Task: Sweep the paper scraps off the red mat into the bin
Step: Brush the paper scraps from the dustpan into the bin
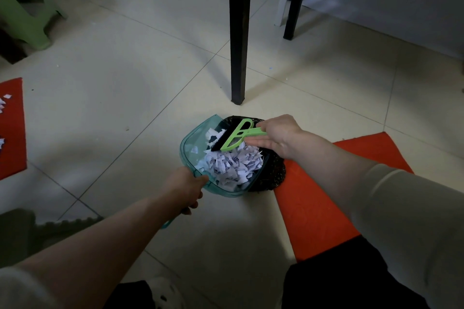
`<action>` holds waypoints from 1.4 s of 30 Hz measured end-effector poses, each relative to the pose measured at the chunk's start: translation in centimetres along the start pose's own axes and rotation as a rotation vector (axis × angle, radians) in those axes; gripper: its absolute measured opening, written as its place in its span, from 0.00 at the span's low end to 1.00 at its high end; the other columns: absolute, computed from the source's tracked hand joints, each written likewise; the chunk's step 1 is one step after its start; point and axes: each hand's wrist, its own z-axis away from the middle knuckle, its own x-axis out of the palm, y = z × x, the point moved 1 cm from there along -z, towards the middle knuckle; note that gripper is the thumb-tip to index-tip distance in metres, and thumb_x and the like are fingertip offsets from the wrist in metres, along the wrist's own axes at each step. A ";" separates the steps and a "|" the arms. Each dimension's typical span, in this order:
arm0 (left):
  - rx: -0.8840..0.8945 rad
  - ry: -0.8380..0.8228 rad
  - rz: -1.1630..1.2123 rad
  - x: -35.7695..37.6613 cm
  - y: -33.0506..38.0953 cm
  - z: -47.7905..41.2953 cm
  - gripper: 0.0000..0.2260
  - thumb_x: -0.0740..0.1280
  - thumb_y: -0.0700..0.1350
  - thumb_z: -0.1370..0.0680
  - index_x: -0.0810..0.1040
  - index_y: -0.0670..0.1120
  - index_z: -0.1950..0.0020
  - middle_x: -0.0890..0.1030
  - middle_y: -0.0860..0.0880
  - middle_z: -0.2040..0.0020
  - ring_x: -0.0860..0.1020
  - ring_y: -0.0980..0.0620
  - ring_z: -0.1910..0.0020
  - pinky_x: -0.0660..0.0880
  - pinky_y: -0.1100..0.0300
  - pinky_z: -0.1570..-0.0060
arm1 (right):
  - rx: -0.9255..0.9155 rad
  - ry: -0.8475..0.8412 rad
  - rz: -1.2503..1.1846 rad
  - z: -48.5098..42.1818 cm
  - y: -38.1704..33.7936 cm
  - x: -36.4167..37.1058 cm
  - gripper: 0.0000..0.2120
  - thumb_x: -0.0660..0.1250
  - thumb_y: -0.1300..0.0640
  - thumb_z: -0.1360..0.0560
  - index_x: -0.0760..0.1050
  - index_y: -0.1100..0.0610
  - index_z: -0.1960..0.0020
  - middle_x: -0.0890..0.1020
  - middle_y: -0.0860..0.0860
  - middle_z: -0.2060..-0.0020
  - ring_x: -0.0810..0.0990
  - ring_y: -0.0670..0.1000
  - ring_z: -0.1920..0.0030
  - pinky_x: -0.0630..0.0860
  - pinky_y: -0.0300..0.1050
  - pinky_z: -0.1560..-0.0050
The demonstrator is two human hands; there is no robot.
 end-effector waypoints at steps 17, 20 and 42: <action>0.007 -0.012 -0.061 0.9 1.4 -0.1 0.10 0.59 0.46 0.17 0.73 0.40 0.44 0.74 0.46 0.62 0.72 0.52 0.70 0.71 0.61 0.75 | 0.035 -0.096 -0.074 -0.4 0.0 2.2 0.15 0.53 0.68 0.18 0.70 0.69 0.34 0.79 0.68 0.48 0.85 0.61 0.56 0.82 0.51 0.53; 0.013 -0.015 -0.051 1.0 1.7 -0.4 0.09 0.59 0.46 0.17 0.73 0.40 0.44 0.74 0.46 0.62 0.72 0.52 0.71 0.70 0.61 0.76 | 0.046 -0.108 -0.031 -0.7 0.2 2.4 0.16 0.52 0.69 0.18 0.69 0.69 0.34 0.78 0.68 0.46 0.85 0.62 0.54 0.82 0.52 0.53; -0.026 -0.032 -0.020 0.9 2.3 -0.4 0.08 0.58 0.45 0.17 0.71 0.40 0.45 0.73 0.45 0.63 0.71 0.51 0.71 0.69 0.60 0.74 | 0.043 -0.100 0.140 -1.3 0.2 1.3 0.14 0.51 0.68 0.18 0.72 0.69 0.38 0.81 0.68 0.54 0.85 0.61 0.58 0.83 0.49 0.56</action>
